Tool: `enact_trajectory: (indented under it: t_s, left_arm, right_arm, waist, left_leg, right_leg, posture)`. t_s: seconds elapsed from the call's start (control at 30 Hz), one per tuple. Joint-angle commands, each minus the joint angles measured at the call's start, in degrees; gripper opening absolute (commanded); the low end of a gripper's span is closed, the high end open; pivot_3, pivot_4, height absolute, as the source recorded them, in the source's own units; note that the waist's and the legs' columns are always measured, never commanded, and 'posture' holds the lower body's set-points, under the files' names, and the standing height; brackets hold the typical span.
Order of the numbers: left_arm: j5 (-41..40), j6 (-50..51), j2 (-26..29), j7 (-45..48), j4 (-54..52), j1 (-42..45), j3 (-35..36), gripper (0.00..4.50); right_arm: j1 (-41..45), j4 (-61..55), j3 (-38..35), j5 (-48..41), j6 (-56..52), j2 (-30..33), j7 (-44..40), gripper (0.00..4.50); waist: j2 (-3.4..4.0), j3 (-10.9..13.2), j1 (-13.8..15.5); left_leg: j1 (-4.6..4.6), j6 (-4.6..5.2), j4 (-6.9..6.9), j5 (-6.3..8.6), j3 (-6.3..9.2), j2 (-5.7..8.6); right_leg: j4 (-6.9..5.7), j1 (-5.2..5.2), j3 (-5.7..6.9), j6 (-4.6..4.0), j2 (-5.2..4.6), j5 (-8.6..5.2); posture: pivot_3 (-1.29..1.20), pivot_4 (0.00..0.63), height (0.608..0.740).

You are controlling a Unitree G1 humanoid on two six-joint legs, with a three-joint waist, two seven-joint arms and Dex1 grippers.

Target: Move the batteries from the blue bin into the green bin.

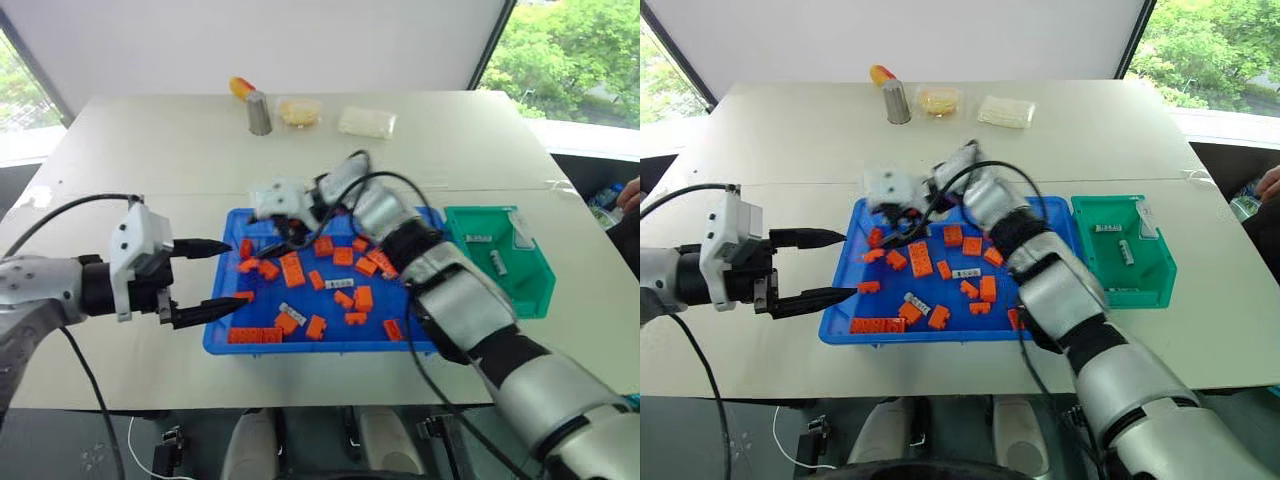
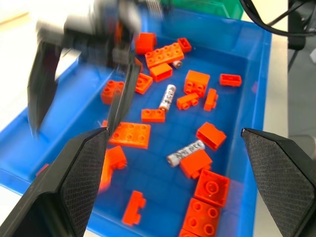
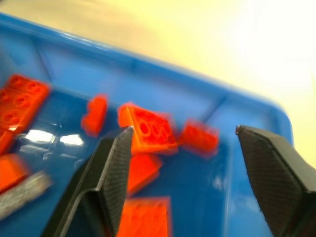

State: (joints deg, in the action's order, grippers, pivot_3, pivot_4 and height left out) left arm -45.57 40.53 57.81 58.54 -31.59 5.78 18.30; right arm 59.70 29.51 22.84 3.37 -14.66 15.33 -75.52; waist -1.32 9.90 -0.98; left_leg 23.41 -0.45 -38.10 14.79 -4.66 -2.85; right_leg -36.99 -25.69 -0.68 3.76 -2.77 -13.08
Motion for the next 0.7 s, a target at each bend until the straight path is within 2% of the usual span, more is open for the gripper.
enact_trajectory:
  t_s: [0.03, 0.17, 0.27, 0.5, 0.7]
  left_arm:
    - [0.41, -0.95, 0.37, 0.79, 1.27, 1.76, -0.75, 4.5]
    - [1.48, -1.63, -0.07, 1.84, 4.04, 5.81, -4.52, 4.5]
    - [2.39, -2.36, -0.51, 2.96, 5.76, 8.42, -7.02, 4.5]
    - [3.5, -3.11, -1.11, 5.41, 8.03, 11.79, -10.11, 4.5]
    - [3.92, -3.21, -0.29, 7.73, 7.83, 11.56, -10.43, 4.5]
  right_arm:
    - [-8.32, -22.67, 0.69, -3.68, -17.56, 6.52, -3.75, 3.46]
    - [-14.86, -35.04, 0.93, -5.74, -28.49, 10.24, -1.35, 3.46]
    - [-16.06, -37.16, 1.87, -6.35, -30.82, 9.92, 1.18, 3.46]
    - [-16.61, -37.85, 4.96, -6.8, -31.12, 9.09, 5.58, 3.46]
    - [-17.98, -35.32, 10.16, -4.24, -24.29, 9.59, 7.29, 3.46]
  waist:
    - [0.01, 0.01, 0.25]
    - [0.03, 0.04, -0.78]
    - [0.02, 0.03, -1.37]
    - [-0.01, 0.04, -1.34]
    - [-0.03, 0.05, -1.35]
  left_leg:
    - [0.0, 0.0, 0.0, 0.0, 0.02, 0.03]
    - [-0.05, 0.01, -0.01, 0.0, -0.09, -0.03]
    - [-0.14, 0.02, -0.01, -0.01, 0.04, -0.08]
    - [-0.07, 0.02, 0.0, -0.01, 0.04, -0.06]
    - [-0.05, 0.02, 0.0, -0.01, 0.04, -0.06]
  right_leg:
    - [0.0, 0.01, 0.0, 0.0, -0.01, 0.0]
    - [-0.03, -0.08, -0.12, 0.01, 0.19, -0.01]
    - [-0.15, -0.03, -0.09, -0.11, 0.34, -0.08]
    - [-0.12, -0.04, -0.08, -0.11, 0.31, -0.09]
    - [-0.1, -0.04, -0.08, -0.11, 0.3, -0.1]
  posture:
    - [0.0, 0.15, 0.74]
    - [0.0, 0.15, 0.74]
    - [0.0, 0.15, 0.74]
    - [0.0, 0.15, 0.74]
    - [0.0, 0.15, 0.74]
